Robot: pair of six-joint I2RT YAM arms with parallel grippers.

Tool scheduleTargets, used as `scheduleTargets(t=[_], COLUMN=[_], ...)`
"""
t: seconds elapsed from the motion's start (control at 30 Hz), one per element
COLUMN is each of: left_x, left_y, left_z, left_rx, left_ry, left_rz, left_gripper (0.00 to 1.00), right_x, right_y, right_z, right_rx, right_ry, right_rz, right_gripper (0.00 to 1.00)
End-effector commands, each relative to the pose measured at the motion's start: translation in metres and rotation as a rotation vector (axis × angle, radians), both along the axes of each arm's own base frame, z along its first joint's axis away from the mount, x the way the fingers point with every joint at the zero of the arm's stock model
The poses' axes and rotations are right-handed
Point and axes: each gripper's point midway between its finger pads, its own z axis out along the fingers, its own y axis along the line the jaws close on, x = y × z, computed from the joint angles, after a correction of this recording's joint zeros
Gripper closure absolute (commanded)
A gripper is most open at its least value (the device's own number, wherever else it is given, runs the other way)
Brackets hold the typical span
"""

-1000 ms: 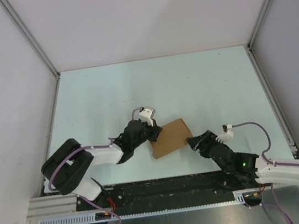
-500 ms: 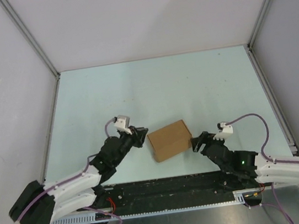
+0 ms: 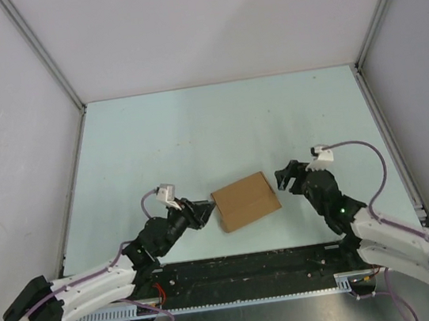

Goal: Fold the paper box

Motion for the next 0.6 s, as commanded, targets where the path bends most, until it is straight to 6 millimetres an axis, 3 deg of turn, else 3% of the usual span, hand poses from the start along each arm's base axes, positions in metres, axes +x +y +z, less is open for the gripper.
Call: scheduleTargets(t=[0.0, 0.1, 0.27, 0.57], left_x=[0.003, 0.007, 0.005, 0.001], left_y=[0.008, -0.004, -0.014, -0.036], left_z=[-0.007, -0.002, -0.018, -0.024], left_rx=[-0.079, -0.074, -0.063, -0.081], left_ry=[0.022, 0.033, 0.103, 0.162], left_rz=[0.062, 0.043, 0.018, -0.059], left_gripper=[0.57, 0.55, 0.48, 0.37], right_x=[0.020, 0.027, 0.029, 0.021], right_y=[0.050, 0.061, 0.067, 0.078], right_z=[0.034, 0.026, 0.010, 0.001], right_rx=[0.063, 0.051, 0.032, 0.042], right_ry=[-0.088, -0.065, -0.028, 0.010], right_rz=[0.260, 0.299, 0.321, 0.377], right_gripper=[0.22, 0.24, 0.24, 0.24])
